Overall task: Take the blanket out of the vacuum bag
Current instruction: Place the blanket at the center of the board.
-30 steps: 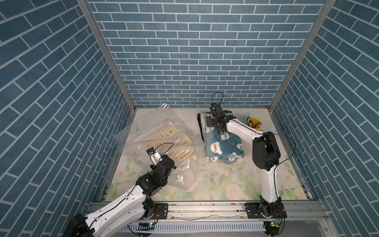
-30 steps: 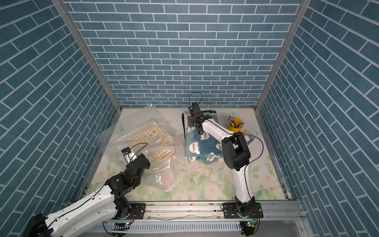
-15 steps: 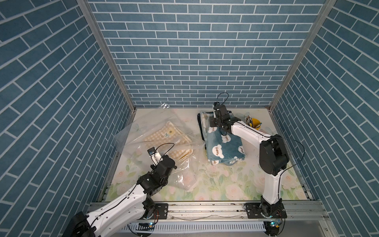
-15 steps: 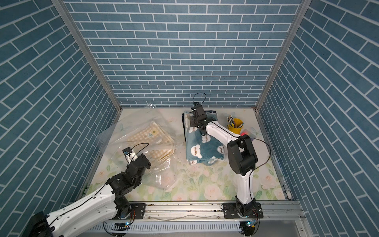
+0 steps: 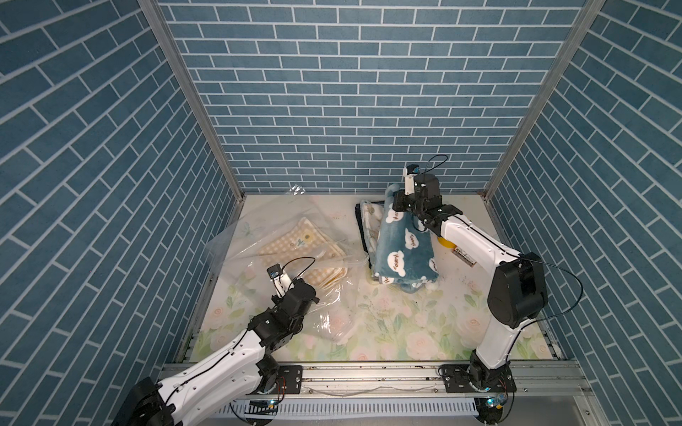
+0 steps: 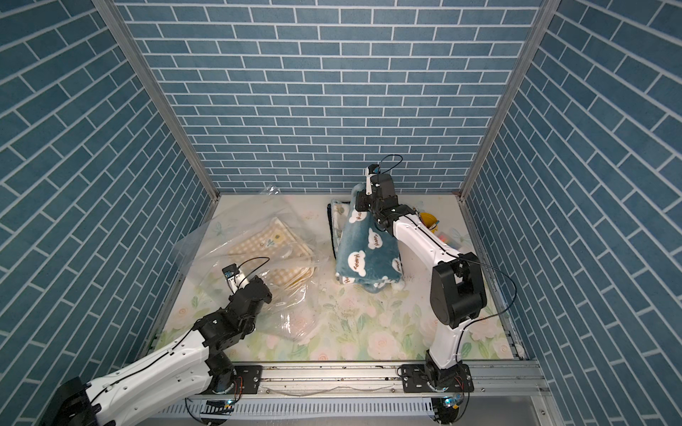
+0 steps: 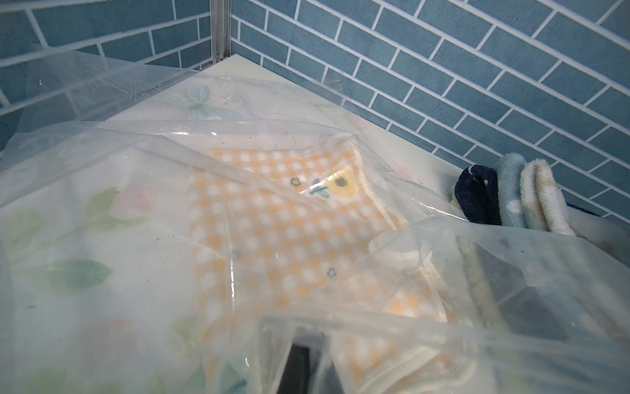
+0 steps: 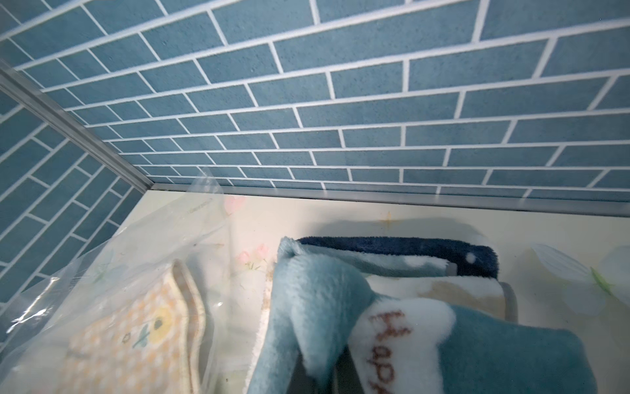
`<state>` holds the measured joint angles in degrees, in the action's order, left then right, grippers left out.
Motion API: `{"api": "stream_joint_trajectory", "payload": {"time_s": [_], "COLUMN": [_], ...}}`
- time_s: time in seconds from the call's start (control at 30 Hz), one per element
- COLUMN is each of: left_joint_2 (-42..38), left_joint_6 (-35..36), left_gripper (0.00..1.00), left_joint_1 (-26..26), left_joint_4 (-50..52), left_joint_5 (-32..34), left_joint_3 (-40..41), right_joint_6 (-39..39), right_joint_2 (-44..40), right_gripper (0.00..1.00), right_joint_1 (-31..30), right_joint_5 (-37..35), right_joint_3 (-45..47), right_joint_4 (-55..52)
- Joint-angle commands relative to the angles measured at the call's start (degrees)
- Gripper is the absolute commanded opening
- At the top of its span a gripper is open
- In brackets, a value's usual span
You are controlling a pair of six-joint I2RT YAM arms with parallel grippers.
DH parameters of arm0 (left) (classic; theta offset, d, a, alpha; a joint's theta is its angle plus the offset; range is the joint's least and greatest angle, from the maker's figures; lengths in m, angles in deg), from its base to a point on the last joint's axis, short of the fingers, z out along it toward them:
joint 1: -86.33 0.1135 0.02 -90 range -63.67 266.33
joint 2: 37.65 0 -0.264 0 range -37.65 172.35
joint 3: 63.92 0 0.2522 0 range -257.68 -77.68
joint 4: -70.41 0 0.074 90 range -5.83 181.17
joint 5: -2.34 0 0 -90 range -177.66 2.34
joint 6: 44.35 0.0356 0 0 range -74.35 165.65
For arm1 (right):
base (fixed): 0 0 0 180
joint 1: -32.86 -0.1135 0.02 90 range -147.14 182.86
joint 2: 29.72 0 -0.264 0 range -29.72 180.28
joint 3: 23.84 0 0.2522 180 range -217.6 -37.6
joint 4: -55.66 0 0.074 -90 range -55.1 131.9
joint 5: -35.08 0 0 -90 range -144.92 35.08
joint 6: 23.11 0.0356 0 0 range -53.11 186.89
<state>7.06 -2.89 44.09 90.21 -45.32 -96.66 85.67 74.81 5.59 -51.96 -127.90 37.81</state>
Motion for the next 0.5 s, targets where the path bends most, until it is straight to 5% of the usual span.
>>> {"api": "stream_joint_trajectory", "payload": {"time_s": [0.0, 0.33, 0.47], "left_joint_2": [0.6, 1.6, 1.1], "left_joint_6": [0.8, 1.0, 0.9], "left_gripper": [0.0, 0.0, 0.0], "left_joint_1": [0.4, 0.4, 0.4], "left_joint_4": [-0.5, -0.3, 0.0], "left_joint_5": [0.3, 0.1, 0.1], "left_joint_3": [-1.3, -1.1, -0.8], "right_joint_6": [1.8, 6.3, 8.2], "right_joint_2": [2.9, 17.0, 18.7], "right_gripper": [0.0, 0.01, 0.33], "right_joint_1": [-0.3, -0.9, -0.9], "right_joint_5": [5.4, 7.6, 7.3], "right_joint_3": [-6.5, -16.6, -15.0], "right_joint_4": [1.2, -5.5, -5.1]}}
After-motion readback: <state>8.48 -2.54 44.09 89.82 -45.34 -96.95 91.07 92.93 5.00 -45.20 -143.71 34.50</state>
